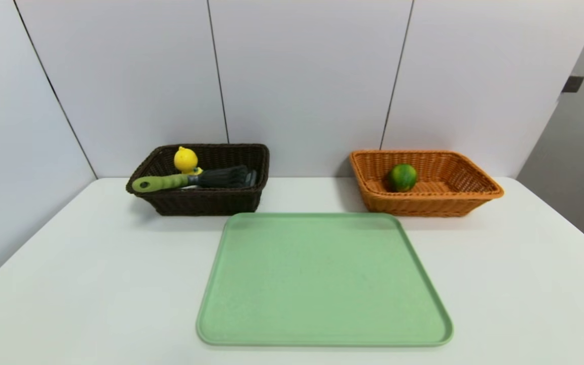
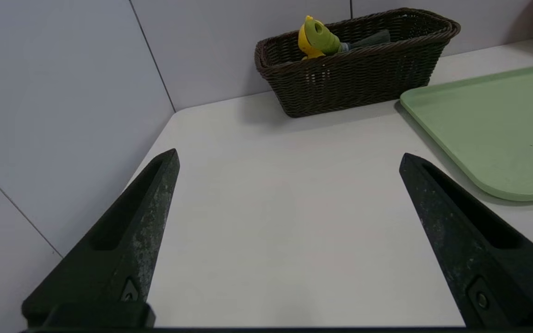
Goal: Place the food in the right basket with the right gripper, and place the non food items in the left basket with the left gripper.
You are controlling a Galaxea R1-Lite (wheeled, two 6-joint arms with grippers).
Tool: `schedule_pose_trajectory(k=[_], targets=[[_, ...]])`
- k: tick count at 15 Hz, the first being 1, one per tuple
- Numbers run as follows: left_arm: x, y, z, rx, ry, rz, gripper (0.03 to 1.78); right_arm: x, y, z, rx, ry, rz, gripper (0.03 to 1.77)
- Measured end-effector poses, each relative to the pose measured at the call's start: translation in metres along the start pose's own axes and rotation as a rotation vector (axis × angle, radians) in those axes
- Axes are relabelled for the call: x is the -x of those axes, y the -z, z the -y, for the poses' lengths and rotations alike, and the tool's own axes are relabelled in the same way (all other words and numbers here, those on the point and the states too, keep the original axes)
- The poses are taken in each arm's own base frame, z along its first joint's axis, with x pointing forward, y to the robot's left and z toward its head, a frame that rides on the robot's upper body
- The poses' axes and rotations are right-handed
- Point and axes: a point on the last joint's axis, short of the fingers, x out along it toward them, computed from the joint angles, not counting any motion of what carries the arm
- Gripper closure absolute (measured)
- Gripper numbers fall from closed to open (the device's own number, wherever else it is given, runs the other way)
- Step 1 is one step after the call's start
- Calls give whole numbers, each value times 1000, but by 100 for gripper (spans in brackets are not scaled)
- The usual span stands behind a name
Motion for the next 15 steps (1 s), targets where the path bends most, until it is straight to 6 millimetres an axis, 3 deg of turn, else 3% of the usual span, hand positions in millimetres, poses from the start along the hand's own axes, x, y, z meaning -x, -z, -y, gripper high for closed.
schedule_pose_trajectory(k=[6, 11, 15], targets=[[-1, 26, 6, 10, 57, -166, 12, 0, 0, 0, -83, 14, 2, 10], [-1, 26, 5, 174, 13, -169, 12, 0, 0, 0, -84, 14, 3, 10], [-1, 26, 5, 195, -3, -169, 12, 0, 0, 0, -83, 14, 4, 10]])
